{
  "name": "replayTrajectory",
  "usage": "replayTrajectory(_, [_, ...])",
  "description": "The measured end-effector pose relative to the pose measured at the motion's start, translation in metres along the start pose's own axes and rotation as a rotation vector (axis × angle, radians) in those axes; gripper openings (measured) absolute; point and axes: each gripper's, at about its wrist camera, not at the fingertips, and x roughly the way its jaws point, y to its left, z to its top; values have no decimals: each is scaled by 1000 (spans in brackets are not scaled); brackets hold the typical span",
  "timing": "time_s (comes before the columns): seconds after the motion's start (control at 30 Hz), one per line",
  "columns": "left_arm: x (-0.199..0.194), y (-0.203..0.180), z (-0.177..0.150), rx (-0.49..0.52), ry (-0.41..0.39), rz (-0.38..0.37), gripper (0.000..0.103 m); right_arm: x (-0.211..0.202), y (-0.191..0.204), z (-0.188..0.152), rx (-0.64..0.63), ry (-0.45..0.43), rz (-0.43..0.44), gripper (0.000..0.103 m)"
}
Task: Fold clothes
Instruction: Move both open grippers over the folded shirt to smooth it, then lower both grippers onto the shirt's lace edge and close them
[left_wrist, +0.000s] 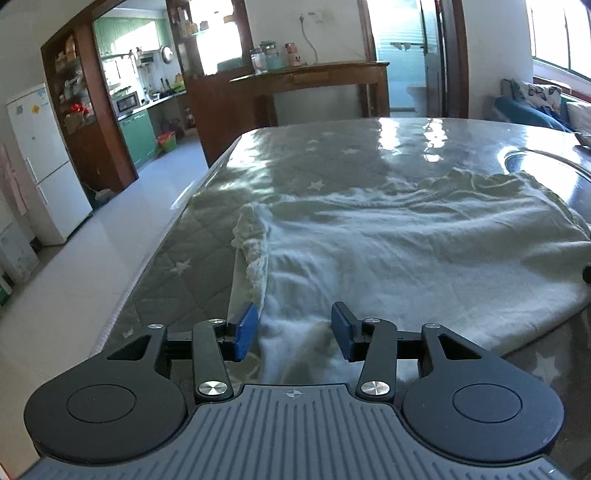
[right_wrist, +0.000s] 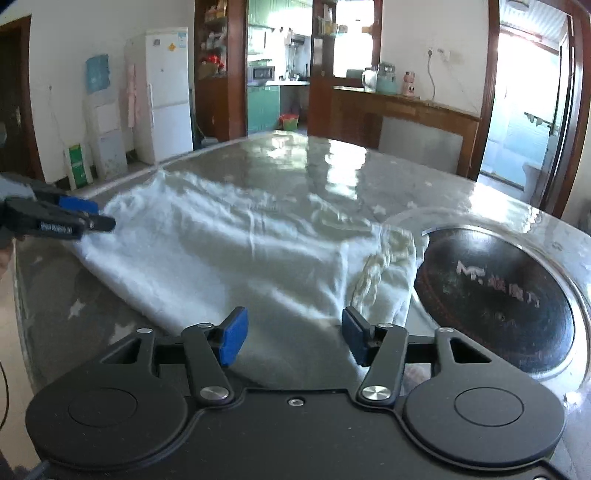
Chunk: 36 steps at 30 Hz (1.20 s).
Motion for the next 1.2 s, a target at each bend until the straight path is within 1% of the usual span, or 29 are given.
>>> replayTrajectory(0.07, [-2, 4, 0, -16, 0, -11, 48, -2, -2, 0, 15, 0, 8, 62])
replayTrajectory(0.13, [-6, 12, 3, -37, -5, -22, 48, -5, -7, 5, 37, -16, 13, 66])
replayTrajectory(0.2, [-7, 19, 7, -53, -9, -11, 50, -9, -14, 13, 66, -41, 14, 75])
replayTrajectory(0.27, [-6, 28, 11, -73, -9, 2, 52, -5, -25, 23, 94, -44, -9, 79])
replayTrajectory(0.3, [-5, 31, 13, -84, -6, 0, 52, -1, -31, 25, 118, -39, -10, 79])
replayTrajectory(0.43, [6, 48, 20, -142, 16, -61, 53, 18, -52, 32, 221, -15, -12, 80])
replayTrajectory(0.53, [18, 54, 24, -170, 46, -100, 55, 29, -61, 33, 267, -1, -8, 80])
replayTrajectory(0.63, [28, 57, 27, -184, 68, -121, 55, 38, -64, 34, 282, 13, -3, 80])
replayTrajectory(0.73, [38, 58, 30, -193, 88, -121, 56, 45, -63, 36, 273, 26, -1, 81])
replayTrajectory(0.87, [46, 62, 31, -211, 114, -141, 61, 50, -64, 37, 277, 39, 4, 81])
replayTrajectory(0.97, [48, 65, 30, -229, 118, -154, 65, 51, -65, 36, 287, 42, 10, 81])
replayTrajectory(1.2, [48, 58, 31, -206, 127, -181, 68, 55, -60, 38, 264, 55, 13, 81])
